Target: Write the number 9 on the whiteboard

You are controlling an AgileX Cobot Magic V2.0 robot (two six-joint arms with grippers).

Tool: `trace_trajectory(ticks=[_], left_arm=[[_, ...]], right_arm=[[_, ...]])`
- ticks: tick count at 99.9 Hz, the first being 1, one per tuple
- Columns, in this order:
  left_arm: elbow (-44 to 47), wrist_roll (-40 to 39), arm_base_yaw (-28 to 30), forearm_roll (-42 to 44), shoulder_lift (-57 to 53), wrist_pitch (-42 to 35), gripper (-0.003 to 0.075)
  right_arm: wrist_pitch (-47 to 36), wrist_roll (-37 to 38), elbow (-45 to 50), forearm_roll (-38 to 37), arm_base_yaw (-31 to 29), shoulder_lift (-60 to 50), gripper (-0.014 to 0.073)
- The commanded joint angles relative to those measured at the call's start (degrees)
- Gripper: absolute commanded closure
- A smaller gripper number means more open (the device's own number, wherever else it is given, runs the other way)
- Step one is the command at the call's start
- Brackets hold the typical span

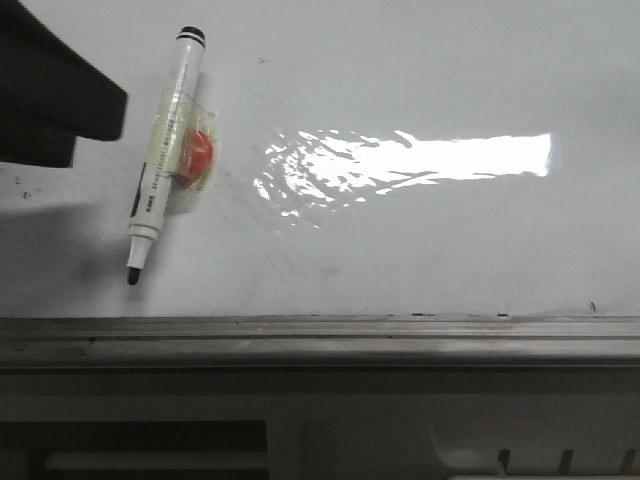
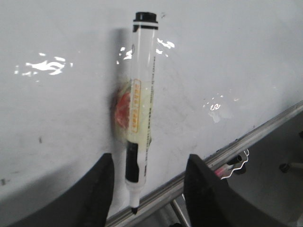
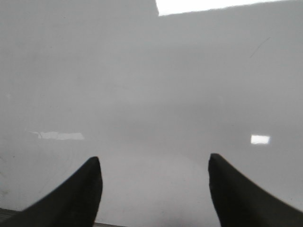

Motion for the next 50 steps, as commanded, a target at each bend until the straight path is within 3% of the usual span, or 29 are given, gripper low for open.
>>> trace_trajectory(ticks=[1,33,40,50], left_arm=[[-2.1,0.2,-2.8,-4.4,2.7,-7.2,0.0404],[-2.4,0.2,-3.8,-4.6,10.3,-10.9,0.0419],[-2.4,0.2,-3.8,-4.6,11.3,-10.9,0.0480],[-2.4,0.2,-3.8,-4.6,12.7,-10.4,0.0651]], right_arm=[[-4.6,-0.7,-1.6,0.5,-0.1,1.0,0.0179],[-4.7,-0.7,-1.6,0.5,-0.1,1.0,0.0179],[-5.1,-0.7,-1.6,0.5,-0.1,1.0,0.0179],[-6.2,-0.7,-1.6,0.5,-0.1,1.0,0.0179]])
